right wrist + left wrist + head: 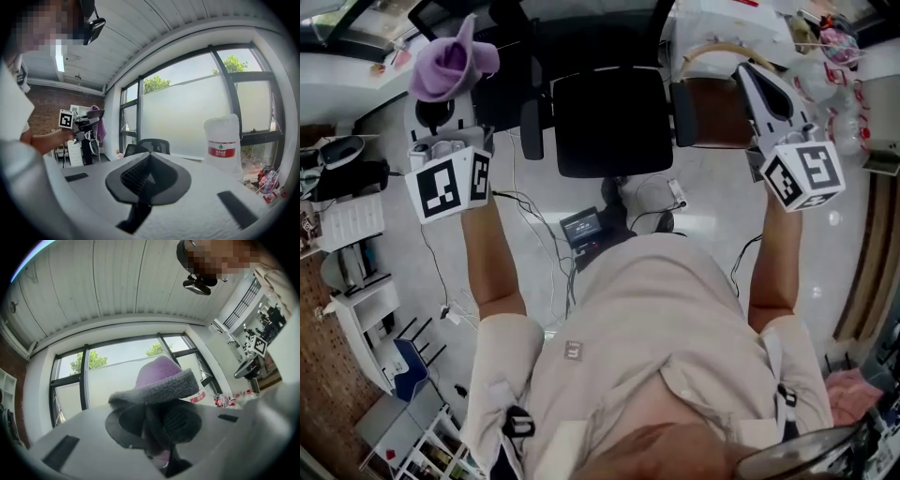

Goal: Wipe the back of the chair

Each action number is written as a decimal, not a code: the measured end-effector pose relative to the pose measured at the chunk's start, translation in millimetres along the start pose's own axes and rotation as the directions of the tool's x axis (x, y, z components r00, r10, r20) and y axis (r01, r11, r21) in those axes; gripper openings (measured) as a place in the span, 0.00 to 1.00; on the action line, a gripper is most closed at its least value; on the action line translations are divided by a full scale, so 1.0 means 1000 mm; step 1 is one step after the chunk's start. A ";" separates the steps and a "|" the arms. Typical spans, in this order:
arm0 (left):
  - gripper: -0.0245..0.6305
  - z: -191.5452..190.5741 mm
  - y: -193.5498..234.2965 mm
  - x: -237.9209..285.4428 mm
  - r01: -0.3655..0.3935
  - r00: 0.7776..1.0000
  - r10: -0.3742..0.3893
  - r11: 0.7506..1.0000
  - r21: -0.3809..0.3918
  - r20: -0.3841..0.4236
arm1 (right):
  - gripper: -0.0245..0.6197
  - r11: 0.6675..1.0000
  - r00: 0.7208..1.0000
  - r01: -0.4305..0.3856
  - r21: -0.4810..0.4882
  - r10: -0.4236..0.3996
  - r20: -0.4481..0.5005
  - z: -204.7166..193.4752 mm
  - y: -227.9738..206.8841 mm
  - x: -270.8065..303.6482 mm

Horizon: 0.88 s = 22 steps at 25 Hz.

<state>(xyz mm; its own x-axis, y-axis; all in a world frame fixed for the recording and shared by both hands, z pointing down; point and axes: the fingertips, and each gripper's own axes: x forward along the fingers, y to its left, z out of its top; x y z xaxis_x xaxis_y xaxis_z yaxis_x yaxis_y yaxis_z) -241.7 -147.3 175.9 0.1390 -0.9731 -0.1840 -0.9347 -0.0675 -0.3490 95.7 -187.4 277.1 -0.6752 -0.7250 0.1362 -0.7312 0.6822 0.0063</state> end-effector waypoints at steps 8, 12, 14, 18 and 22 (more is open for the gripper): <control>0.14 0.055 -0.017 -0.071 0.004 1.000 -0.005 0.999 0.039 0.011 | 0.03 0.998 0.995 -0.067 -0.018 0.068 0.077 0.040 0.023 -0.030; 0.14 0.075 -0.029 -0.103 0.015 1.000 -0.015 0.999 0.036 0.006 | 0.03 0.994 0.989 -0.106 -0.022 0.107 0.102 0.057 0.034 -0.045; 0.14 0.081 -0.035 -0.118 0.019 1.000 -0.019 1.000 0.025 -0.001 | 0.03 0.992 0.986 -0.122 -0.022 0.124 0.113 0.064 0.038 -0.051; 0.14 0.085 -0.041 -0.142 0.011 1.000 -0.011 1.000 -0.022 -0.024 | 0.03 0.987 0.980 -0.155 -0.031 0.158 0.118 0.074 0.047 -0.059; 0.14 0.083 -0.049 -0.161 -0.001 0.999 -0.002 0.998 -0.063 -0.040 | 0.03 0.982 0.974 -0.187 -0.034 0.189 0.125 0.079 0.059 -0.067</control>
<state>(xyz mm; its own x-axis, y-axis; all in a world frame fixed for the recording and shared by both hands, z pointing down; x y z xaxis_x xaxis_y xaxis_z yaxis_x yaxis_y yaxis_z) -190.9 31.3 146.3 0.1275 -0.9810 -0.1464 -0.9536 -0.0806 -0.2900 90.6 -105.8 190.4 -0.8083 -0.5887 0.0095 -0.5886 0.8083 0.0143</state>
